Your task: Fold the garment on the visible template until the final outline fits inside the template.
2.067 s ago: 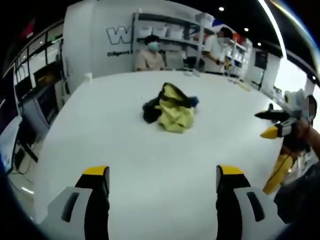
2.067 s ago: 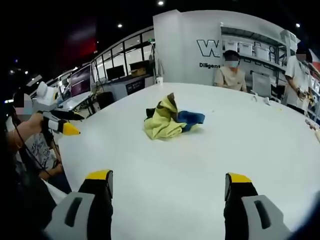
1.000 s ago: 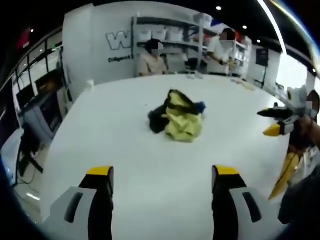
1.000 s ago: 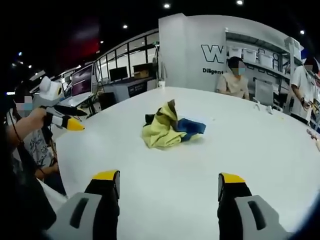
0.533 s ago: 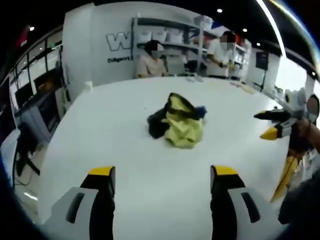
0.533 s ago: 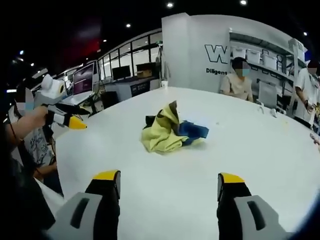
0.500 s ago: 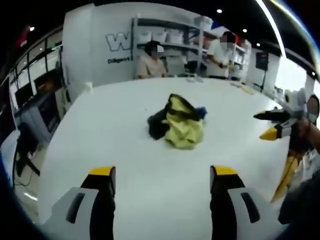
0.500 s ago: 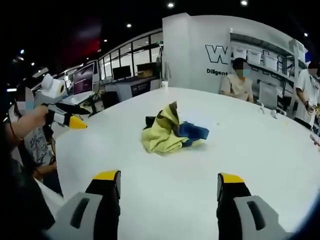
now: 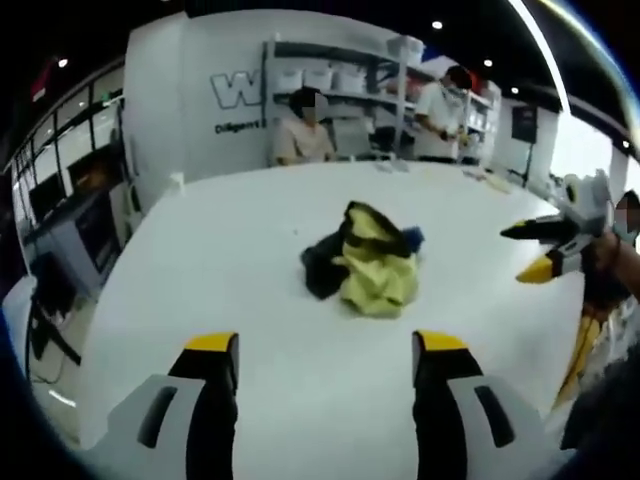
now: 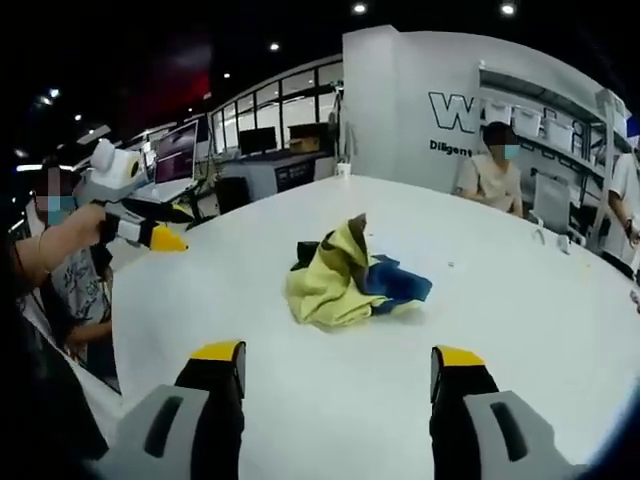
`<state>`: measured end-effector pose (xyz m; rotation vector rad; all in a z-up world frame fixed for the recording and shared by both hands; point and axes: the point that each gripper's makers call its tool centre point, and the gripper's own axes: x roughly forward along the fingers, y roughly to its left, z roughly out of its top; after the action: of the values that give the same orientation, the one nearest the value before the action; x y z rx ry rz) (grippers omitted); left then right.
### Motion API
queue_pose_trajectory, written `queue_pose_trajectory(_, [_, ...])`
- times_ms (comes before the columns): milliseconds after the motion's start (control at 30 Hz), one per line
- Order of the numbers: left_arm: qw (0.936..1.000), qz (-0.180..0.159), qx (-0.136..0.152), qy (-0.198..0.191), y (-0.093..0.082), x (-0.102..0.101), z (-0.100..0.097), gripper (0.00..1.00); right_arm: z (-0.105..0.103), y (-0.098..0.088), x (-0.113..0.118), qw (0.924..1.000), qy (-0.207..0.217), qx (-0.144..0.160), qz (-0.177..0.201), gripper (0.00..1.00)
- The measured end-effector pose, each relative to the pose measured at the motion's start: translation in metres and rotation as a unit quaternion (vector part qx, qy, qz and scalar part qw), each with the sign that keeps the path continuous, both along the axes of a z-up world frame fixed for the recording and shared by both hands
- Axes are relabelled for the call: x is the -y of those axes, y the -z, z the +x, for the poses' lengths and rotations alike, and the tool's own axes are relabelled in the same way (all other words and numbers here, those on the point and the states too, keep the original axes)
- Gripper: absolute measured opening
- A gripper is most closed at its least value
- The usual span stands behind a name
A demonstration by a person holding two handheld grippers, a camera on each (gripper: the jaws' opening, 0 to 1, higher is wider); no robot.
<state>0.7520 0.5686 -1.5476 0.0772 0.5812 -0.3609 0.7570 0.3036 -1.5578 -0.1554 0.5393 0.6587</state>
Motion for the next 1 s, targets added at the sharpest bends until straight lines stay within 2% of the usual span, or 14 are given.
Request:
queue_pose_trajectory(200, [0.9999,-0.012,0.006,0.005,-0.003,0.007,0.016,0.64,0.012,0.0,-0.008,1.0,-0.01,-0.001,0.002,0.72])
queue_pose_trajectory(467, [0.9998,-0.004,0.016,0.014,-0.006,0.012,0.035,0.62,0.026,0.001,-0.01,0.9999,-0.012,0.001,0.003,0.69])
queue_pose_trajectory(1000, [0.9996,-0.002,0.013,0.025,0.002,0.019,0.061,0.58,0.048,0.002,-0.018,0.9998,-0.019,0.002,0.01,0.61])
